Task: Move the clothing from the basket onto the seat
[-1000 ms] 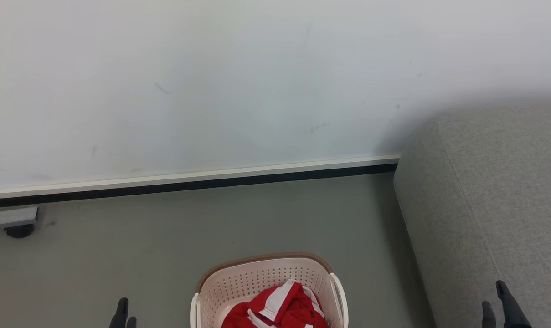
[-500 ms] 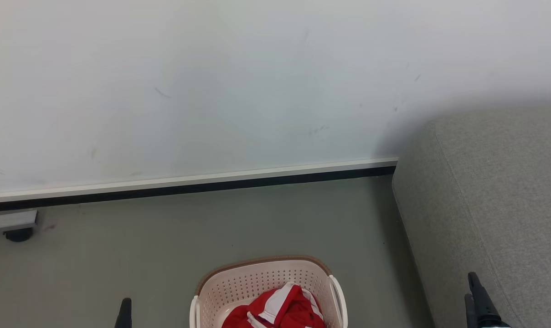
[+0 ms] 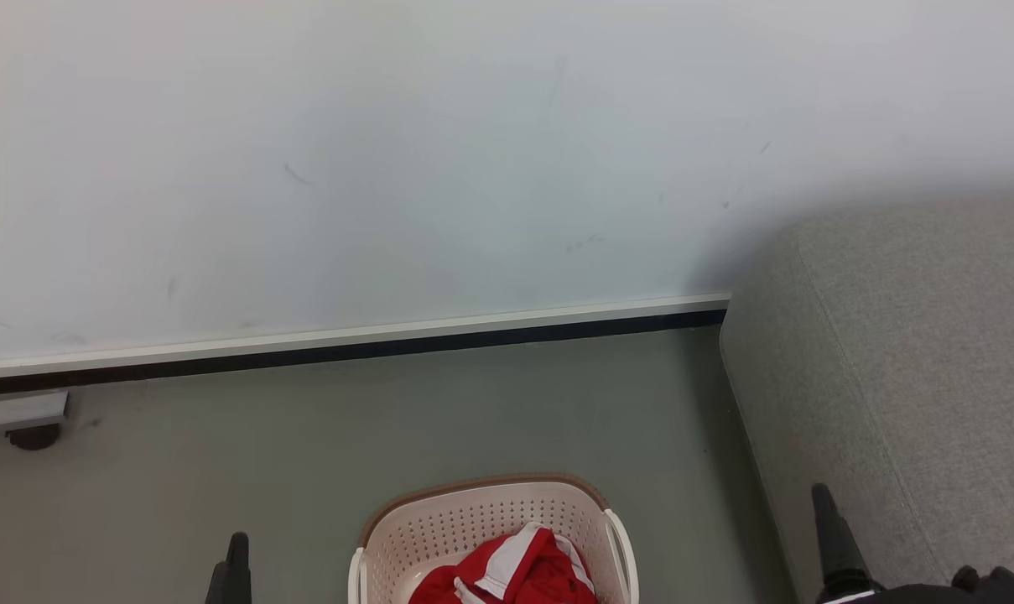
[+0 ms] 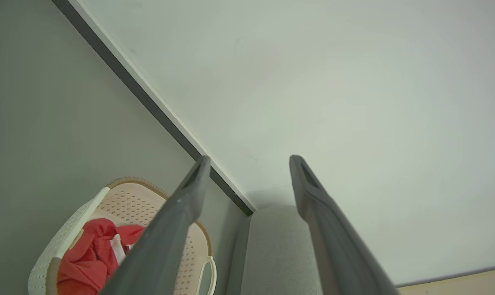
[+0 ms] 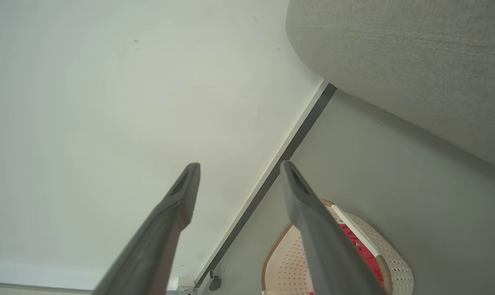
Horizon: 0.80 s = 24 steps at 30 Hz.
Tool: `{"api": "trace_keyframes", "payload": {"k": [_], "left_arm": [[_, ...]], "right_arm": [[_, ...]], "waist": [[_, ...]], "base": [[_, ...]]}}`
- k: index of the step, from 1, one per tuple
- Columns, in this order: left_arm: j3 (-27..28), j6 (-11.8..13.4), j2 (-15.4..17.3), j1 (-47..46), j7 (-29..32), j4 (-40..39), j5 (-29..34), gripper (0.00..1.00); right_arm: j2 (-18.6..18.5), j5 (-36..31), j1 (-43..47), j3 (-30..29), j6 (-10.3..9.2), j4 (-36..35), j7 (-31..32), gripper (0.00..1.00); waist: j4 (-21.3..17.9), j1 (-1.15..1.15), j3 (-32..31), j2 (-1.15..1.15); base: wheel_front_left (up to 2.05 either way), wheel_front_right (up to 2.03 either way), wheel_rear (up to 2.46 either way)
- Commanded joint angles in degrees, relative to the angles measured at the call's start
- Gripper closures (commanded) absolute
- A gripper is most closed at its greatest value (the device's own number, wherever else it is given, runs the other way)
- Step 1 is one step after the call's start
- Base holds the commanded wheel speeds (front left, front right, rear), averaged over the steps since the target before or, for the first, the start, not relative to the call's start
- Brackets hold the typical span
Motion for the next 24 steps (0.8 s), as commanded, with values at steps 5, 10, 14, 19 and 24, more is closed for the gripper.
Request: {"api": "trace_keyframes", "payload": {"k": [5,10,14,19,24], "left_arm": [[0.06,0.05,0.21,0.53,-1.24,-2.39,6.51,0.00],[-0.55,0.74,0.23,0.60,-2.07,-3.52,12.12,0.00],[-0.98,1.58,0.25,0.74,-2.74,-4.56,15.70,0.00],[-1.60,1.94,0.28,1.13,-3.50,-5.48,19.99,0.00],[-1.89,2.21,0.30,1.41,-4.25,-6.52,24.16,0.00]], "right_arm": [[-0.70,-6.10,-1.18,2.38,0.01,-1.69,-1.38,0.00],[-0.94,-10.42,-1.24,4.27,0.01,-1.97,-2.42,0.00],[-1.04,-13.60,-1.43,5.38,0.02,-2.21,-3.28,0.00],[-1.11,-17.32,-1.60,6.80,0.02,-2.61,-4.21,0.00],[-1.05,-20.22,-1.65,8.11,0.02,-2.94,-5.14,0.00]], "waist": [[-0.05,-0.01,-0.05,0.00],[-0.13,-0.01,-0.10,0.00],[-0.14,-0.01,-0.09,0.00],[-0.12,-0.01,-0.14,0.00],[-0.10,-0.01,-0.22,0.00]], "base": [[0.00,0.00,0.00],[0.00,0.00,0.00],[0.00,0.00,0.00],[0.00,0.00,0.00],[0.00,0.00,0.00]]}}
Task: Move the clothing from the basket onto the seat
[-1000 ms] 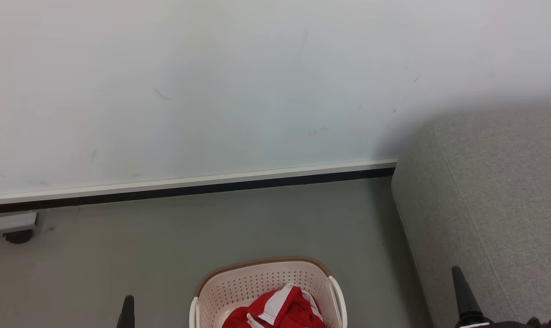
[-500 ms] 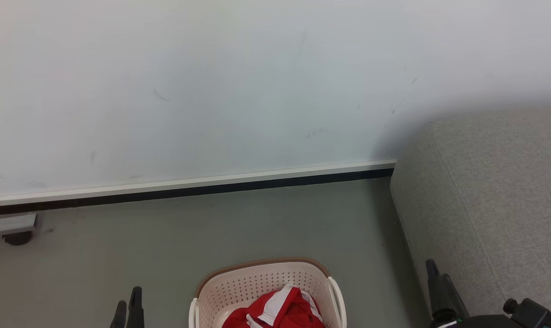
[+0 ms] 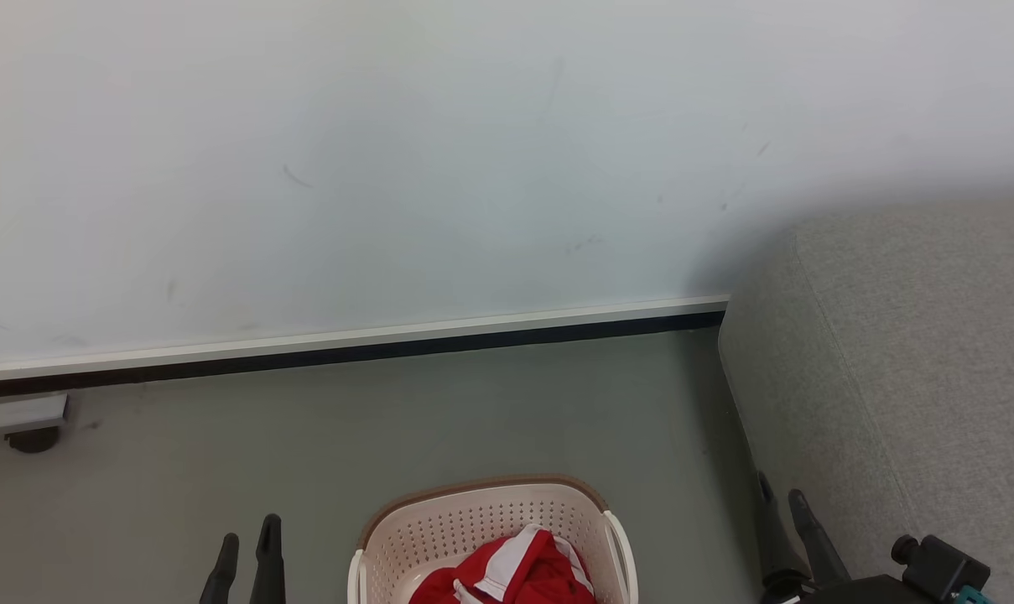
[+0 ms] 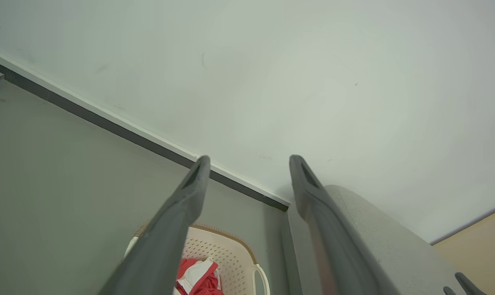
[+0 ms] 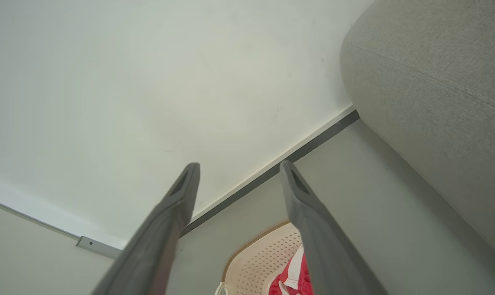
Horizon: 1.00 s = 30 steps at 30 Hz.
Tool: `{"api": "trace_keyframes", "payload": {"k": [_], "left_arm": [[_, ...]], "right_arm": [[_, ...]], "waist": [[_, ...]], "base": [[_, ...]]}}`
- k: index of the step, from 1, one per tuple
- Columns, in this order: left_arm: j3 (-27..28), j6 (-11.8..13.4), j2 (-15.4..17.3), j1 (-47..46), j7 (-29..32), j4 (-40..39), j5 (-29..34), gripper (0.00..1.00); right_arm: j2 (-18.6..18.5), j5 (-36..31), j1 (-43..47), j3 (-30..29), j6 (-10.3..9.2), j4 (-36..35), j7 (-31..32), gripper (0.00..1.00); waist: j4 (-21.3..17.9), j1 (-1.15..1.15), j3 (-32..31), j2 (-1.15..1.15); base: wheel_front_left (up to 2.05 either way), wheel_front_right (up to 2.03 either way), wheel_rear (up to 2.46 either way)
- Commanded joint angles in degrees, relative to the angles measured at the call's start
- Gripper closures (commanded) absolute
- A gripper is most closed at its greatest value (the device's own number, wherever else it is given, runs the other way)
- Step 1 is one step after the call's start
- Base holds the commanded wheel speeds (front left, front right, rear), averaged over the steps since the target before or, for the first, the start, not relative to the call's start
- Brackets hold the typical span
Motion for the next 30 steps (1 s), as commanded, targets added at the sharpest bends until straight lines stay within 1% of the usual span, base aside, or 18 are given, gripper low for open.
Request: {"api": "trace_keyframes", "payload": {"k": [1,18,30], "left_arm": [[0.00,0.33,0.29,0.44,-0.51,-1.18,1.84,0.00],[-0.61,1.69,0.36,1.12,-2.93,-3.33,13.68,0.00],[-1.12,2.35,0.40,1.51,-4.25,-4.41,19.66,0.00]], "right_arm": [[-0.42,-1.46,-1.34,0.57,0.02,-0.84,-0.65,0.00],[-0.27,-11.26,-1.75,5.14,0.03,-0.16,-3.62,0.00],[-0.58,-16.58,-2.32,8.08,0.03,0.14,-5.20,0.00]], "waist": [[0.00,0.00,-0.03,0.00],[0.16,0.00,-0.22,0.00],[0.07,0.00,-0.36,0.00]], "base": [[0.00,0.00,0.00],[0.00,0.00,0.00],[0.00,0.00,0.00]]}}
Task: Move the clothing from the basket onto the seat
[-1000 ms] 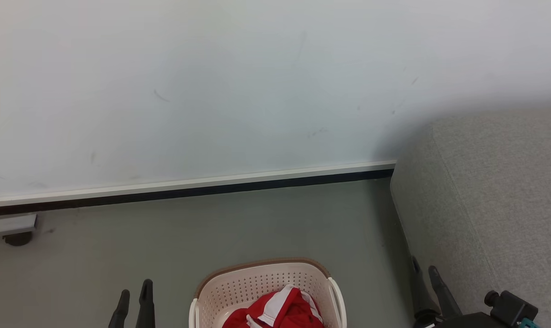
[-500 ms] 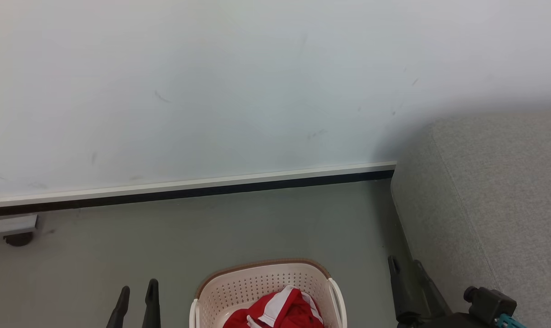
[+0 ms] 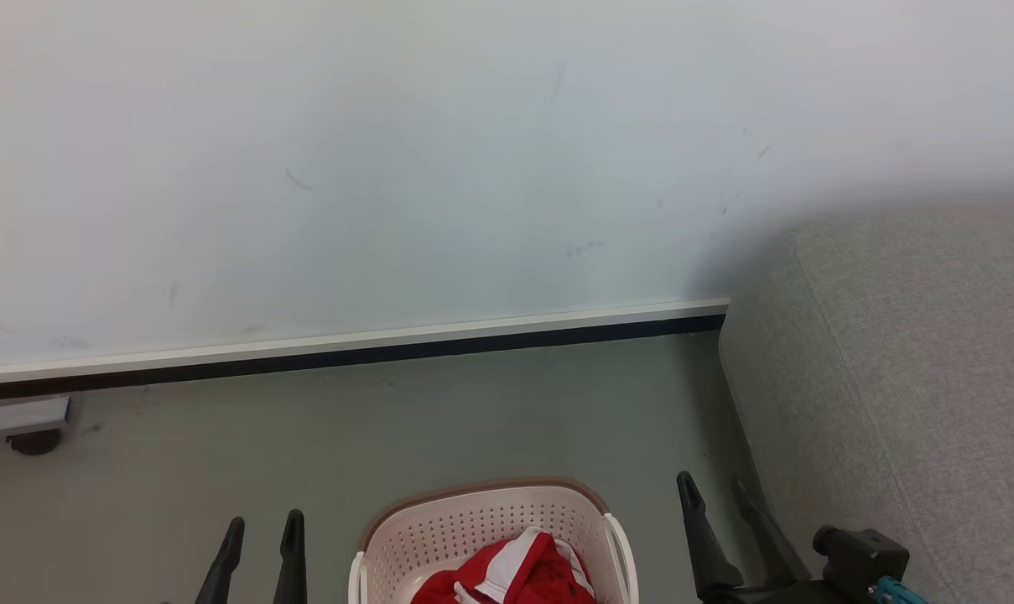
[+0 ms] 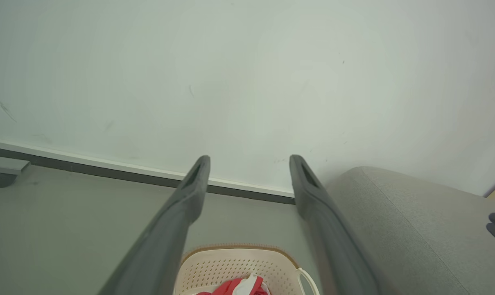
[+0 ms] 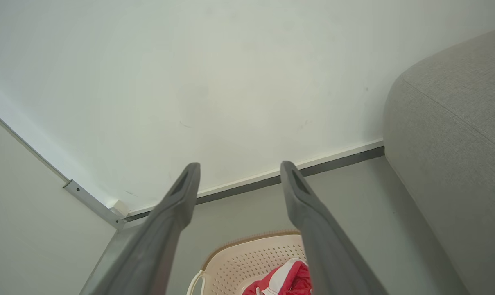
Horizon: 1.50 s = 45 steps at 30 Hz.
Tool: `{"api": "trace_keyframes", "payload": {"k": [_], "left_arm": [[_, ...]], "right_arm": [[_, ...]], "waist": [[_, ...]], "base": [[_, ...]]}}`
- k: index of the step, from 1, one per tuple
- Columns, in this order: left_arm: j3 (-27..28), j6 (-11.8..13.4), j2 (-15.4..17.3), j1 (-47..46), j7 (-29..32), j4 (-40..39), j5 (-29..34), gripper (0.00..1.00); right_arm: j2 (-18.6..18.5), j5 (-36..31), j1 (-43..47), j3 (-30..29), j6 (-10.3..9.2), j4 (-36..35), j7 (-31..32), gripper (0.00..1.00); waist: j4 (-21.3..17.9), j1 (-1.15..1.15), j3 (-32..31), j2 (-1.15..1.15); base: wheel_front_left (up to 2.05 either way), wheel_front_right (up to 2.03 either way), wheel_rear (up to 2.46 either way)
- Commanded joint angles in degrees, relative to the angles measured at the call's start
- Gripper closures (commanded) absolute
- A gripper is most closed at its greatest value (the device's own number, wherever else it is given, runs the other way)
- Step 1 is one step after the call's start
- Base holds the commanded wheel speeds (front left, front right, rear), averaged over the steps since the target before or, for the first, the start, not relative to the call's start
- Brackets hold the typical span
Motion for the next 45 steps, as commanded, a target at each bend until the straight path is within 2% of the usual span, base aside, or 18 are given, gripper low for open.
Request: {"api": "trace_keyframes", "payload": {"k": [1,32,38,45], "left_arm": [[-0.08,0.31,0.31,0.45,-0.65,-0.77,1.77,0.00],[-1.07,0.16,0.34,2.94,-3.66,-2.94,16.44,0.00],[-1.42,0.08,0.35,3.04,-4.12,-3.36,18.37,0.00],[-1.38,-0.10,0.34,3.19,-4.03,-3.08,18.16,0.00]], "right_arm": [[-0.48,-1.49,-0.98,0.67,0.03,-0.20,-0.55,0.00],[-0.62,-15.02,-0.23,5.77,0.04,-0.99,-4.34,0.00],[-0.70,-16.97,-0.22,6.31,0.04,-1.18,-4.86,0.00],[-0.53,-16.38,-0.07,6.11,0.04,-1.15,-4.72,0.00]], "waist": [[0.00,0.00,-0.04,0.00],[-0.19,0.00,-1.37,0.00],[0.06,0.00,-1.28,0.00],[0.25,0.00,-1.23,0.00]], "base": [[0.00,0.00,0.00],[0.00,0.00,0.00],[0.00,0.00,0.00],[0.00,0.00,0.00]]}}
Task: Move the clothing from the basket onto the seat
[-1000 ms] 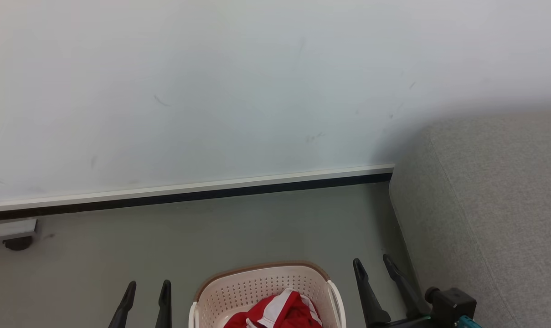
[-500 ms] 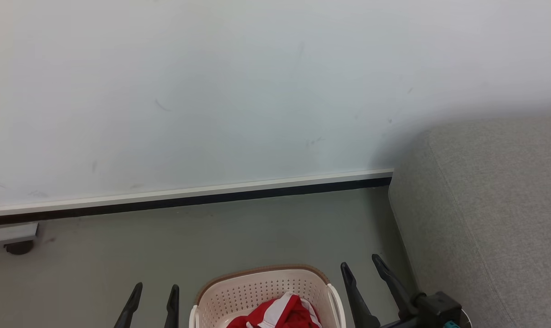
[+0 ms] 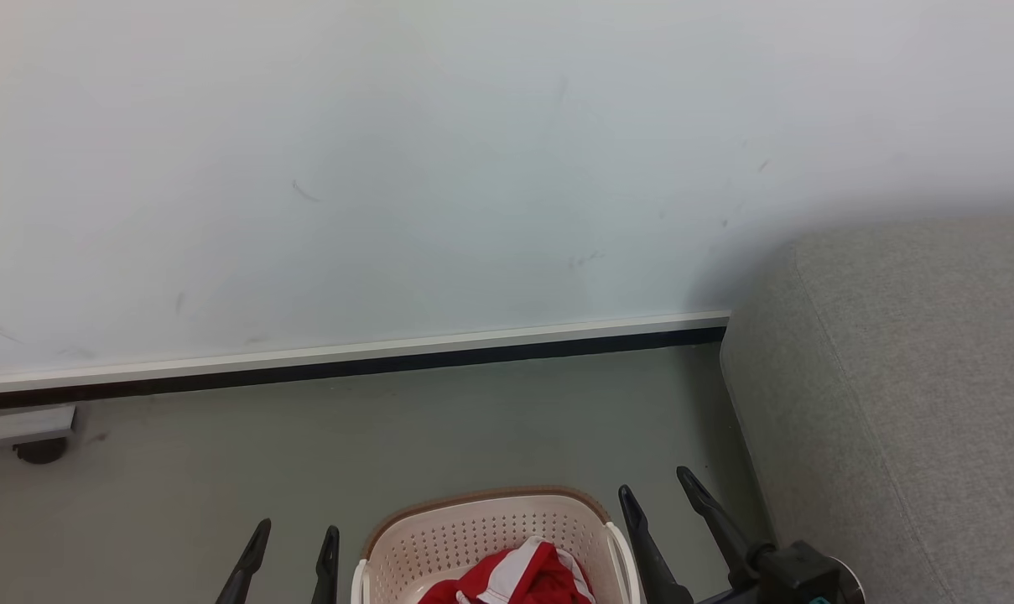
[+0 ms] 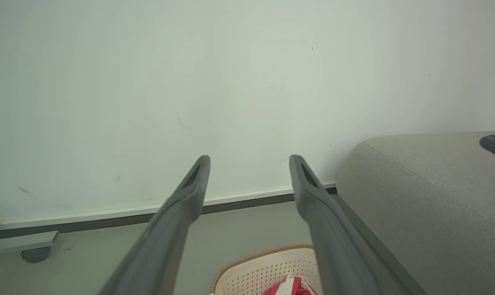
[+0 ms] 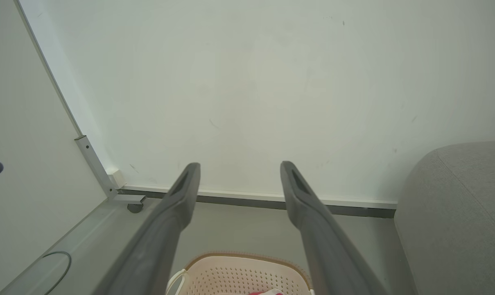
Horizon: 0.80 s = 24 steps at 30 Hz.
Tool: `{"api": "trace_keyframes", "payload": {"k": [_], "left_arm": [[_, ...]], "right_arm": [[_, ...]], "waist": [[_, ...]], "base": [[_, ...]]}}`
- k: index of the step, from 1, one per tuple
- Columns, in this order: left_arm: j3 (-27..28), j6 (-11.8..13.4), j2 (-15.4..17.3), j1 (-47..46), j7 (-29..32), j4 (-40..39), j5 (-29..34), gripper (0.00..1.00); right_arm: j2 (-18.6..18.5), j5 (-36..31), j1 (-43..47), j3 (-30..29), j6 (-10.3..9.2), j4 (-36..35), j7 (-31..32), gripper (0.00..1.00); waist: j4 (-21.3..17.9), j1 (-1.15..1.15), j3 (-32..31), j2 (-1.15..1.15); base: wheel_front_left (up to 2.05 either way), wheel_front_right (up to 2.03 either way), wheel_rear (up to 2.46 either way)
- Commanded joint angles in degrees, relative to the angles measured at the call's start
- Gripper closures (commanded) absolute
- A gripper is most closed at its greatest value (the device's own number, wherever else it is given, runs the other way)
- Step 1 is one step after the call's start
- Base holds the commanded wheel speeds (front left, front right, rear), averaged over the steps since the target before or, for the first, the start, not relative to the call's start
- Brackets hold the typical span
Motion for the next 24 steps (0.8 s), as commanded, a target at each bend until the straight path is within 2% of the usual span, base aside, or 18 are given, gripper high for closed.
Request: {"api": "trace_keyframes", "payload": {"k": [1,24], "left_arm": [[0.12,-0.02,0.14,0.84,-0.31,-0.02,0.40,0.00],[-0.28,-0.37,0.14,0.50,-0.30,1.05,0.32,0.00]], "right_arm": [[-0.12,0.28,0.46,0.12,0.04,0.02,-0.10,0.00],[0.18,0.08,-0.94,-0.38,0.04,-0.75,-0.10,0.00]], "waist": [[0.00,0.00,-0.02,0.00],[-0.72,0.00,1.46,0.00]], "base": [[0.00,0.00,0.00],[0.00,0.00,0.00]]}}
